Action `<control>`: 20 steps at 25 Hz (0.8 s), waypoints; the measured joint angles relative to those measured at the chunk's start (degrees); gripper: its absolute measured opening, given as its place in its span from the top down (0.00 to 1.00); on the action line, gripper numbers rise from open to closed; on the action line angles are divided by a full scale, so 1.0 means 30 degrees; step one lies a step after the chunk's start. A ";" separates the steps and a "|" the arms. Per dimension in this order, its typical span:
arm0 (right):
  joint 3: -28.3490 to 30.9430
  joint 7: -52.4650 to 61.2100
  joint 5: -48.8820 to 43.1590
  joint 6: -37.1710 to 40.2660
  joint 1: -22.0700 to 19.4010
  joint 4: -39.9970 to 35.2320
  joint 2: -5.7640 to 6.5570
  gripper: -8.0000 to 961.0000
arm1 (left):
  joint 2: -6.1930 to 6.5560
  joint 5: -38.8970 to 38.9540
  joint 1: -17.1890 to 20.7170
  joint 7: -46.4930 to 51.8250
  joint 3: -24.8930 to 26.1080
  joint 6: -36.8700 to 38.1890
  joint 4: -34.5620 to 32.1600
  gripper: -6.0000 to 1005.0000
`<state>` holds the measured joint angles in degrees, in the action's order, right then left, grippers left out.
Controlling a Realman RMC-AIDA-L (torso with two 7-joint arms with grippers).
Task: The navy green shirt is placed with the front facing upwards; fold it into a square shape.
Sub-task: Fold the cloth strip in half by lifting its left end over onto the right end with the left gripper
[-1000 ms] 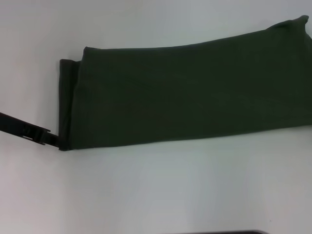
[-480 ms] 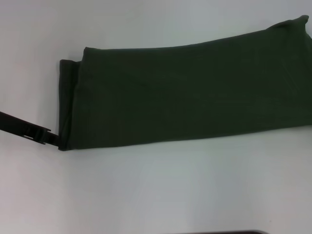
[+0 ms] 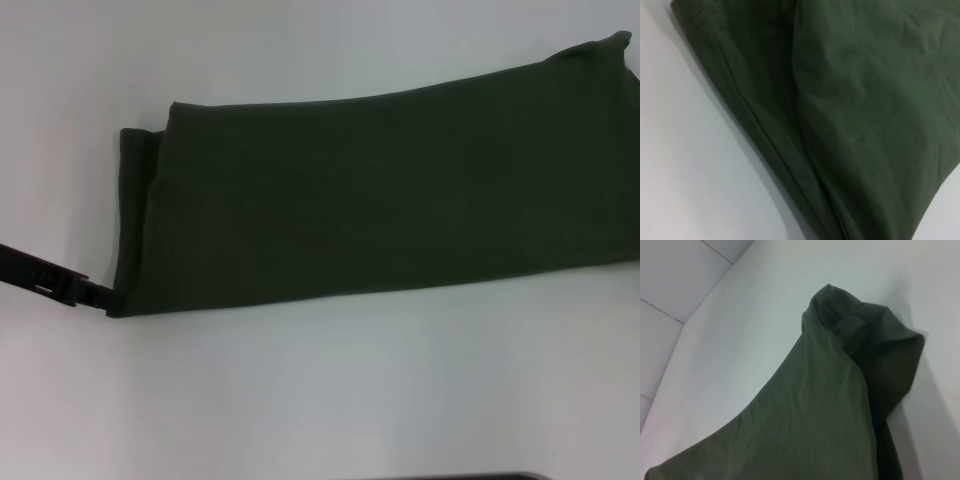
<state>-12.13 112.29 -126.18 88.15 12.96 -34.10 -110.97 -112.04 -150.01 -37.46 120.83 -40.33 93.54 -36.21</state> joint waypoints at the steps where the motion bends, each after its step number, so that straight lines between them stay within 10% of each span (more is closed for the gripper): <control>1: -0.0008 -0.0008 -0.0017 0.0004 -0.0003 0.0000 -0.0015 0.98 | 0.0038 0.0000 0.0018 -0.0098 0.0011 0.0092 0.0000 0.99; 20: -0.0206 -0.0854 -0.0974 0.1593 -0.0701 0.0201 -0.0431 0.98 | 0.0996 0.0107 0.0671 -0.1455 0.0693 0.1154 -0.0204 0.99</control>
<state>-12.75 109.73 -129.10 92.93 10.85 -33.50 -112.26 -109.05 -149.69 -35.45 116.46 -38.26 97.00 -36.82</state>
